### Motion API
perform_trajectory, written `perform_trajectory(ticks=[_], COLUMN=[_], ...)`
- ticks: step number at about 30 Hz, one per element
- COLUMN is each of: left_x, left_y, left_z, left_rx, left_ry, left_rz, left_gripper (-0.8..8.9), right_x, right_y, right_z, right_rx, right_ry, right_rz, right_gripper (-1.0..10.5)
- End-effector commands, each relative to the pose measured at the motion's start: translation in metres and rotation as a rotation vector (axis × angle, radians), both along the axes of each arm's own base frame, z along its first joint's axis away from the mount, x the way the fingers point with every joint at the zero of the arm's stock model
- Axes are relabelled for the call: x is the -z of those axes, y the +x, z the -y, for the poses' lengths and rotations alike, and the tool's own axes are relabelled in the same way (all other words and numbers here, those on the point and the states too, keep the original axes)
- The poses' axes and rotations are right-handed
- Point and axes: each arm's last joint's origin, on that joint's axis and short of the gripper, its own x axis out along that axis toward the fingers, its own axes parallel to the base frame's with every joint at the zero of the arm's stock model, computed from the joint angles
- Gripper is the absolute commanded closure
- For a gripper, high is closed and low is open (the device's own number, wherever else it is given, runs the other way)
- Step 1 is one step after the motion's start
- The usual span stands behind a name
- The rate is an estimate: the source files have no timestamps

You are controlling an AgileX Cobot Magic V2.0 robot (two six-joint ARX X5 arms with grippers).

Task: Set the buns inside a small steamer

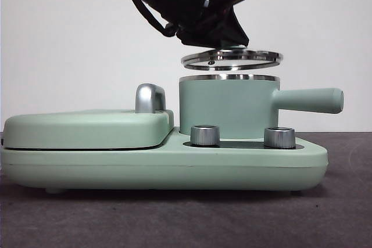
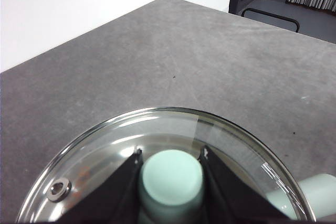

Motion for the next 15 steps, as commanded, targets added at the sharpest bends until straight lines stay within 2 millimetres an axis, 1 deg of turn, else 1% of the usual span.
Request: perform_trajectory(ticks=[1, 5, 15], left_x=[0.0026, 0.0058, 0.0059], left_y=[0.0062, 0.0089, 0.0128], left_z=[0.0053, 0.0041, -0.0004], left_rx=[-0.002, -0.011, -0.029], left_ry=[-0.014, -0.007, -0.006], left_rz=[0.016, 0.010, 0.011], left_gripper=[8.03, 8.03, 8.03], right_x=[-0.0015, -0.0015, -0.0013], right_y=[0.0007, 0.0007, 0.0007], right_z=[-0.0009, -0.0008, -0.0008], right_rx=[0.007, 0.008, 0.009], right_ry=[0.012, 0.014, 0.013], right_rz=[-0.001, -0.002, -0.004], right_gripper=[6.1, 6.1, 6.1])
